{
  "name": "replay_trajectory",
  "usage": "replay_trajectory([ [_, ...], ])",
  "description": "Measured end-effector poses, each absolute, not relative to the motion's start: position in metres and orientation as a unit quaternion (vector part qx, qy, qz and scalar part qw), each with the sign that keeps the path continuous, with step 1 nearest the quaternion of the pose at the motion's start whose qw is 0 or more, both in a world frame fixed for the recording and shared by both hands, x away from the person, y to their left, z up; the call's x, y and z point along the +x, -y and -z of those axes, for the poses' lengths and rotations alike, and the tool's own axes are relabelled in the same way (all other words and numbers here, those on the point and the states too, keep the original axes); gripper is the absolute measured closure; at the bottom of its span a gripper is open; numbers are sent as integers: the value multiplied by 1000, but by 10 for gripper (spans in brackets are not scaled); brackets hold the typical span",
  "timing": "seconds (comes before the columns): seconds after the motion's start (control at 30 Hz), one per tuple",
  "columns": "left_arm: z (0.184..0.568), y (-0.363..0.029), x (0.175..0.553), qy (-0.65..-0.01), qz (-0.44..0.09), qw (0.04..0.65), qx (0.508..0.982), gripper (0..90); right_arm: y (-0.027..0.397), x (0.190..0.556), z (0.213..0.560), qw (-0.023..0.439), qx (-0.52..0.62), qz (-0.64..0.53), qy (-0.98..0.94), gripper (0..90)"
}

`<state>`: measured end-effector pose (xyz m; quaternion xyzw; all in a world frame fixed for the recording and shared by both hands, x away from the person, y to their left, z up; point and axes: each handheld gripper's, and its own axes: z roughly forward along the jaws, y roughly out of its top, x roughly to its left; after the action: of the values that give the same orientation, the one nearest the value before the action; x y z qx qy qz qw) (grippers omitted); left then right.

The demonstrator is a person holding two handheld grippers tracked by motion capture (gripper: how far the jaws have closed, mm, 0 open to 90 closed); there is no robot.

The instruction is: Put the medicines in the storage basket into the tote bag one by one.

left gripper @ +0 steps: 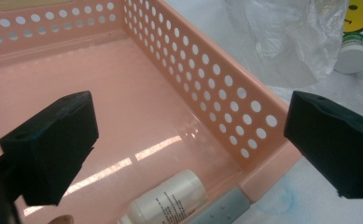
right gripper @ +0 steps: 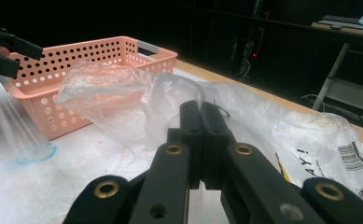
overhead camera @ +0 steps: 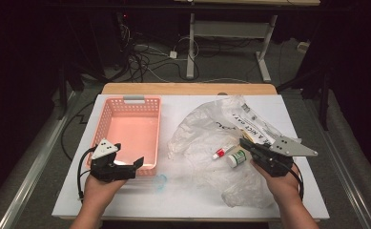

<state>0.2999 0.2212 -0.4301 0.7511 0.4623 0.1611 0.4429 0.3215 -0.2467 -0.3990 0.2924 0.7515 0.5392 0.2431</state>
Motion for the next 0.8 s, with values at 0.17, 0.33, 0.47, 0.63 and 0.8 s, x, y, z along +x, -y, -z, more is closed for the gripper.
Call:
replay_trajectory([
  [0.17,427,-225,300,-462,-158,447,750,167,246,322,400,241,294,-539,-752,900],
  [0.33,423,-222,305,-460,-130,456,751,383,245,323,401,239,292,-537,-754,900],
  [0.47,420,-215,309,-463,-136,420,768,472,244,322,400,239,293,-537,-754,900],
  [0.63,419,-212,315,-481,-135,379,779,666,246,322,400,241,291,-537,-754,900],
  [0.8,417,-210,319,-476,-137,350,795,753,244,323,401,240,288,-535,-758,900],
])
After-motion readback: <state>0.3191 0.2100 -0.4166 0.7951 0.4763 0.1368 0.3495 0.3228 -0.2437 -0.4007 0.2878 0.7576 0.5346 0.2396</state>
